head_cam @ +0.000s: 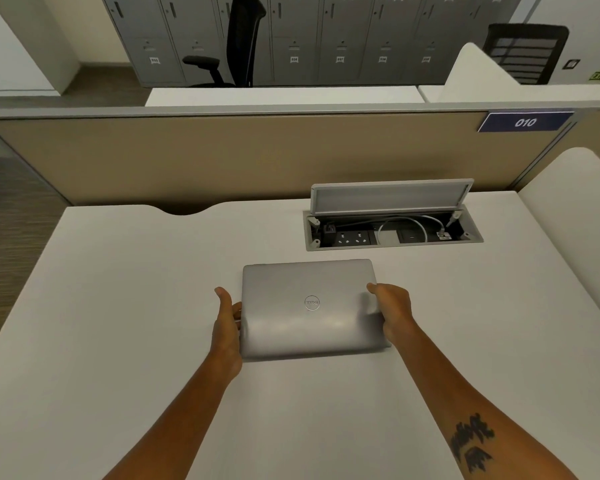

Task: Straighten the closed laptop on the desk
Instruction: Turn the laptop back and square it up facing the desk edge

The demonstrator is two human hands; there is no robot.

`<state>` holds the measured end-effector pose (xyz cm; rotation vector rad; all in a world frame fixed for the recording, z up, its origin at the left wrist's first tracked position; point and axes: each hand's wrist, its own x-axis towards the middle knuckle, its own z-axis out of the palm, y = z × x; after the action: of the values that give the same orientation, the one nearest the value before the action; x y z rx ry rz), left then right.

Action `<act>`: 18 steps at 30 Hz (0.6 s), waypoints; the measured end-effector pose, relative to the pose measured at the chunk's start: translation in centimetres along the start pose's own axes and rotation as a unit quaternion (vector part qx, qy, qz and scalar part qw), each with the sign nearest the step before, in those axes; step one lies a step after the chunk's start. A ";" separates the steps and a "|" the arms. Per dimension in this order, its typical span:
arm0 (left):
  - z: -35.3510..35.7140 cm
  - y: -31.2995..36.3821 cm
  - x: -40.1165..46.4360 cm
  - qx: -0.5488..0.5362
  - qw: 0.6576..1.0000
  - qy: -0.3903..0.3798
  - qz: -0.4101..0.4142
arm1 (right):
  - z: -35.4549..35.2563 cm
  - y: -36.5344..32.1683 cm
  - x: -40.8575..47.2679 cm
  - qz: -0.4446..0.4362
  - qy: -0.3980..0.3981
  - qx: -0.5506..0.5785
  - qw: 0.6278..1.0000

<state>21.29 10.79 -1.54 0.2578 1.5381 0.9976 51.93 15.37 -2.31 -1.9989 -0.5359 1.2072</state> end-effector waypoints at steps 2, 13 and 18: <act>0.1 0.0 0.0 -0.005 1.000 0.001 -0.008 | 0.0 0.2 0.1 -0.004 0.008 0.000 1.000; 0.5 0.0 0.8 -0.017 1.000 -0.002 -0.021 | 0.4 0.2 0.3 -0.013 0.009 0.003 1.000; 0.6 0.0 0.9 -0.016 1.000 -0.005 -0.019 | 0.6 0.2 0.5 -0.020 0.012 0.002 1.000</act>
<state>21.57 11.63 -2.08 0.2106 1.5108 0.9886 51.65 15.76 -2.87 -1.9884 -0.5581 1.1583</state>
